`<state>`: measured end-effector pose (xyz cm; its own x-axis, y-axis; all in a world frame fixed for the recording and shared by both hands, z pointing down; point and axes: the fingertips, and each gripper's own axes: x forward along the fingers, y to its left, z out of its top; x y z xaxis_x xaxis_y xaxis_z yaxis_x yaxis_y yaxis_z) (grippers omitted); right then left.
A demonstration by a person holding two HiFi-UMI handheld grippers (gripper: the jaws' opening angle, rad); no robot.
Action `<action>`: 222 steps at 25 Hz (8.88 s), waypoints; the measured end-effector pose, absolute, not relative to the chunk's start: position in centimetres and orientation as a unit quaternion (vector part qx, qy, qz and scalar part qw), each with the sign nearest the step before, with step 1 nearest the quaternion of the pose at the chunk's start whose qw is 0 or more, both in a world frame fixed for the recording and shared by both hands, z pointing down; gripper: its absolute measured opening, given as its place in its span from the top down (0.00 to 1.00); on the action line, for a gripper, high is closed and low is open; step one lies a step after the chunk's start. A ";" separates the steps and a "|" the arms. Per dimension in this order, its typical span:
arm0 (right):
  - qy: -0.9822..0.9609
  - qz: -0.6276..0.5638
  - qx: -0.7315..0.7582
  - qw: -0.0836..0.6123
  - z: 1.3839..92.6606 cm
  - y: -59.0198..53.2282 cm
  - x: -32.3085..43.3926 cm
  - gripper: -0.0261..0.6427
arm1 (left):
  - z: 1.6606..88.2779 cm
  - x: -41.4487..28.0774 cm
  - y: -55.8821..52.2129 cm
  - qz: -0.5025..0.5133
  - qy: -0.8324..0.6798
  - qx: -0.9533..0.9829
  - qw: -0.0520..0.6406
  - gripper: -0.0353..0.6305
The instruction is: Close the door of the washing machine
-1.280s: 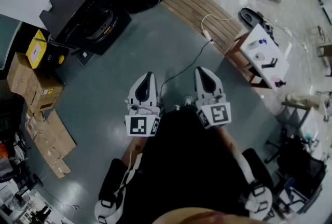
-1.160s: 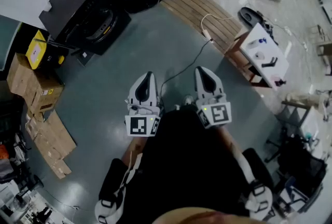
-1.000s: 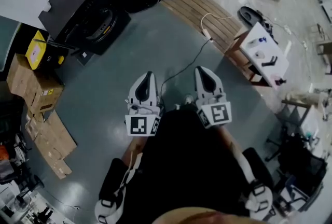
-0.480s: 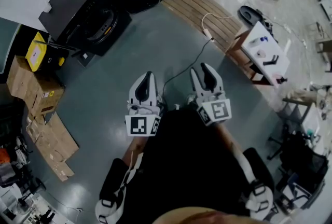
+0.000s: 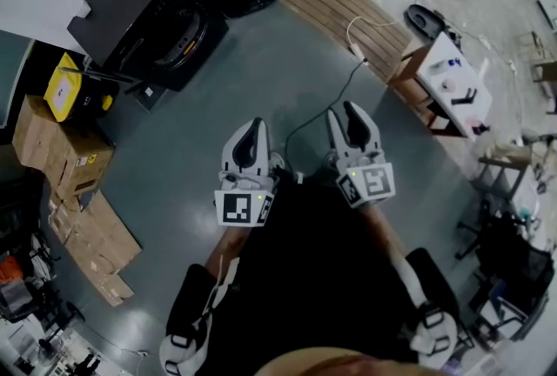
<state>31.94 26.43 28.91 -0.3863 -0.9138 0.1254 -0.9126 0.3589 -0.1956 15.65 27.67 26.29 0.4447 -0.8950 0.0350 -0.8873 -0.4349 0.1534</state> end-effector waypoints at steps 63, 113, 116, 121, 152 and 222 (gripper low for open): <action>0.848 -0.175 -0.464 -0.190 46.5 -37.9 30.5 0.79 | 31.5 17.4 -32.2 -0.013 -0.541 0.828 0.147 0.94; 0.802 0.027 -0.066 -0.593 83.3 -51.7 27.4 0.85 | 45.1 14.9 -44.3 0.018 -0.551 0.802 0.229 0.94; 0.800 0.028 -0.059 -0.596 83.4 -50.0 27.9 0.86 | 44.8 15.3 -43.1 0.016 -0.555 0.801 0.225 0.94; 0.806 0.024 -0.060 -0.588 83.4 -45.9 28.8 0.87 | 44.1 16.1 -39.6 0.013 -0.563 0.797 0.217 0.94; 0.841 -0.136 -0.178 -0.493 83.9 -15.9 21.8 0.88 | 43.6 8.8 -10.3 -0.034 -0.709 0.677 0.195 0.94; 0.813 -0.272 -0.321 -0.403 85.3 -3.6 -32.2 0.80 | 49.8 -41.3 10.0 -0.067 -0.827 0.524 0.191 0.94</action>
